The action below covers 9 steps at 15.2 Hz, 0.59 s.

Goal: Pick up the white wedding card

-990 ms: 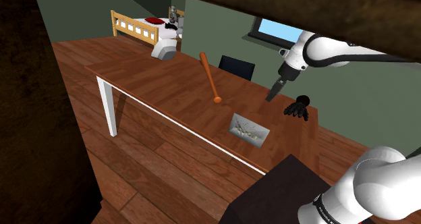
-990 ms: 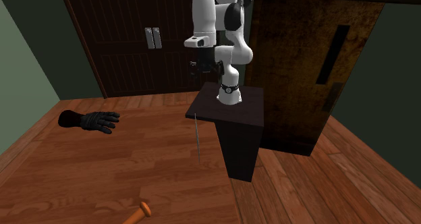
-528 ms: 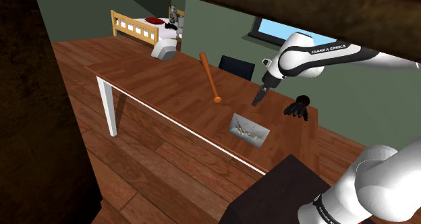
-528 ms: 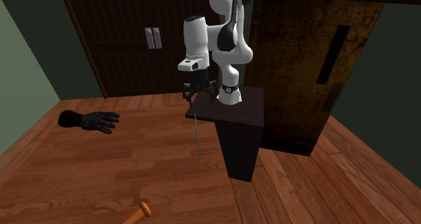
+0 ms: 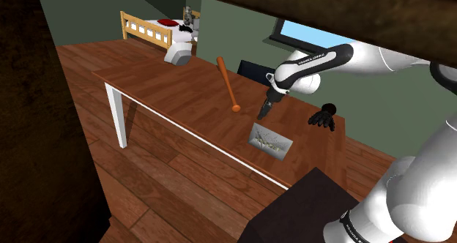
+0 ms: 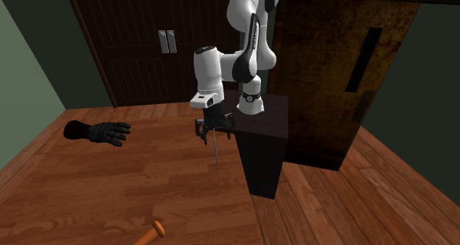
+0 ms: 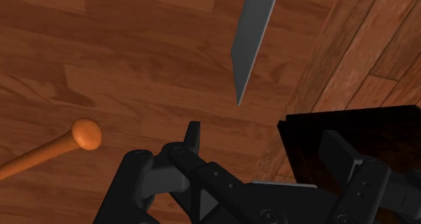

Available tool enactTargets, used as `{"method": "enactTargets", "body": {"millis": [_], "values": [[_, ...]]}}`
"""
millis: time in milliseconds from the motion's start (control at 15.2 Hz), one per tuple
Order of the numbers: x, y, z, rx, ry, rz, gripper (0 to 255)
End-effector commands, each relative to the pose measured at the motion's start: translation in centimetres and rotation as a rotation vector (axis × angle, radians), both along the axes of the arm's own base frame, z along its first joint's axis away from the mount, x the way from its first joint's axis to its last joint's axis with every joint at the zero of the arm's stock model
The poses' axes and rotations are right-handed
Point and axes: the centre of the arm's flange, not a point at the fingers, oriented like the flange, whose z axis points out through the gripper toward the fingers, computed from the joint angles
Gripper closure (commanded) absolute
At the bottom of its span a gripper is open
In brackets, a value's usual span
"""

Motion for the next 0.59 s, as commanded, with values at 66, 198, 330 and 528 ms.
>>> {"method": "enactTargets", "body": {"millis": [66,198,330,528], "values": [[1.8,0.0,-2.3,0.005,-0.009,0.029,0],[1.8,0.0,-3.3,0.005,-0.009,0.029,0],[1.8,0.0,-4.4,0.005,-0.009,0.029,0],[1.8,0.0,-5.7,0.005,-0.009,0.029,0]]}}
